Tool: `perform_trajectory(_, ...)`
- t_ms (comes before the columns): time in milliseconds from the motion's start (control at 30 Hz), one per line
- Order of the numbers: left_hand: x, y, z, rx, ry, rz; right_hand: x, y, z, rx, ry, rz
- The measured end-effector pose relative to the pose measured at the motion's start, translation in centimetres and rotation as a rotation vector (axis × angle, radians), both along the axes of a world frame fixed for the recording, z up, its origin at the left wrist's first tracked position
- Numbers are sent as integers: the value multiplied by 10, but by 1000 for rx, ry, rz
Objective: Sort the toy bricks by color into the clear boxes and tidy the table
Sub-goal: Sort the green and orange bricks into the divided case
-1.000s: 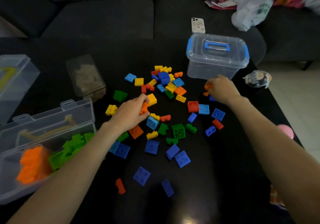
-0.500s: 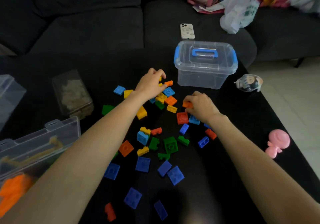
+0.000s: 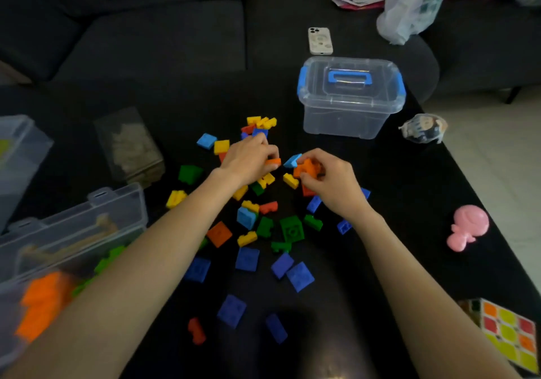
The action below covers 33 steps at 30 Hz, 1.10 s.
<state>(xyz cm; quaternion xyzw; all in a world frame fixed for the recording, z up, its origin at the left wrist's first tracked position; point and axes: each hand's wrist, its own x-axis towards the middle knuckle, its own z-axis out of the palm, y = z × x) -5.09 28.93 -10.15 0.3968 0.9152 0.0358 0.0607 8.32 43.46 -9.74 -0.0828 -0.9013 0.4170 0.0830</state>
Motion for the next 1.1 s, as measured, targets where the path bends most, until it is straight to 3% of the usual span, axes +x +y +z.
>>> perform_trajectory(133, 35, -41, 7, 192, -38, 97, 21, -34, -3, -24, -12, -12)
perform_trajectory(300, 98, -114, 28, 636, -170, 280, 39, -97, 4, -159, 33, 6)
perform_trajectory(467, 163, -247, 34, 851, -96, 487, 41, -201, 17, -298, 43, 249)
perform_trajectory(633, 194, -351, 37, 794, -72, 768, 31, -283, 28, -341, 18, 414)
perform_trajectory(967, 188, -370, 15, 559, -5, 699, -10, -346, 45, -105, -90, 613)
perform_trajectory(1100, 186, -374, 11, 629, -47, 701, -18, -359, 47, 79, -73, 700)
